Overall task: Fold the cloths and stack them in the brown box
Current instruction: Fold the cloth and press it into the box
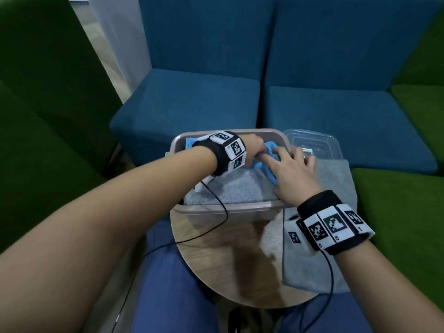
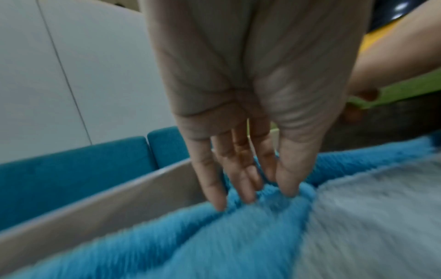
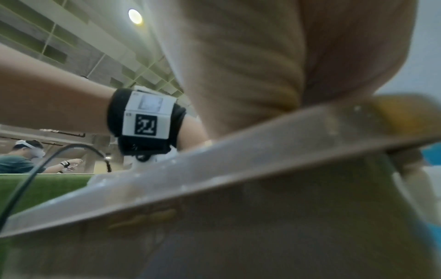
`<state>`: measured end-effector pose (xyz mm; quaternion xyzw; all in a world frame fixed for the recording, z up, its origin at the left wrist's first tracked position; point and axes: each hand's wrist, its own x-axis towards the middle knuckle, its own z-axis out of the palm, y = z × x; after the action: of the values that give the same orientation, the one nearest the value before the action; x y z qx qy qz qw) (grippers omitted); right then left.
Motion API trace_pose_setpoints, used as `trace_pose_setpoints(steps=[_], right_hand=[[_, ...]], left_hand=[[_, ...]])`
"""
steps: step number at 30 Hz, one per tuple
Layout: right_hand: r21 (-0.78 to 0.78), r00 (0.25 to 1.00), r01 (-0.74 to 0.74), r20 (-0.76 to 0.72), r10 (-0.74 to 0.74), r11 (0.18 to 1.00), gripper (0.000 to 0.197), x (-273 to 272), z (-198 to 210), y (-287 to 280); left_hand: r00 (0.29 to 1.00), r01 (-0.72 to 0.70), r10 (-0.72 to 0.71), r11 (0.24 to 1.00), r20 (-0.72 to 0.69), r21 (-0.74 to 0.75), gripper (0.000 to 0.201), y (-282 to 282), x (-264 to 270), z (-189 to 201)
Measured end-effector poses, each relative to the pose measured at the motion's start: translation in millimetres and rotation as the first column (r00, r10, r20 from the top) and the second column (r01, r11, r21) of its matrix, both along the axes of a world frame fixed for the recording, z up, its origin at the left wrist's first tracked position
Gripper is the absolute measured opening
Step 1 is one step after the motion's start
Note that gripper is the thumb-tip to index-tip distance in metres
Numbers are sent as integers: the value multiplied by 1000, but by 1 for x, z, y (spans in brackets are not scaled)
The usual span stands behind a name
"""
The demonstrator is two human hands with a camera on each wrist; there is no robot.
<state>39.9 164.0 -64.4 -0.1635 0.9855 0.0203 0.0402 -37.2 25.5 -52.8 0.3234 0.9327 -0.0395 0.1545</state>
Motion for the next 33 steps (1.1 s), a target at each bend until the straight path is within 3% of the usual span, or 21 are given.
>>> trace_pose_setpoints(steps=[5, 10, 14, 20, 25, 29, 31, 33], right_hand=[[74, 988, 32, 148, -43, 997, 68, -9, 0, 7], [160, 981, 22, 187, -52, 987, 71, -13, -1, 6], [183, 978, 25, 199, -62, 983, 76, -16, -5, 7], [211, 966, 35, 242, -87, 977, 53, -14, -1, 2], [62, 969, 111, 214, -122, 992, 40, -4, 3, 5], [-19, 984, 171, 52, -170, 985, 20, 16, 10, 11], [-4, 974, 202, 100, -201, 979, 22, 22, 10, 10], [-3, 957, 245, 159, -241, 970, 22, 22, 11, 7]], left_hand=[[998, -66, 66, 998, 24, -2, 39, 5, 0, -9], [999, -29, 32, 997, 40, -69, 54, 1, 9, -11], [999, 23, -29, 983, -32, -184, 52, -4, 12, -13], [995, 99, -83, 942, 64, -321, 47, 8, 9, -18], [970, -164, 176, 983, 169, -83, 62, -3, 4, -15], [933, -360, 345, 907, 105, 218, 29, 4, -5, -6], [898, -437, 436, 858, 66, 269, 22, 12, -6, -3], [894, -444, 441, 859, 72, 255, 26, 24, -7, -6]])
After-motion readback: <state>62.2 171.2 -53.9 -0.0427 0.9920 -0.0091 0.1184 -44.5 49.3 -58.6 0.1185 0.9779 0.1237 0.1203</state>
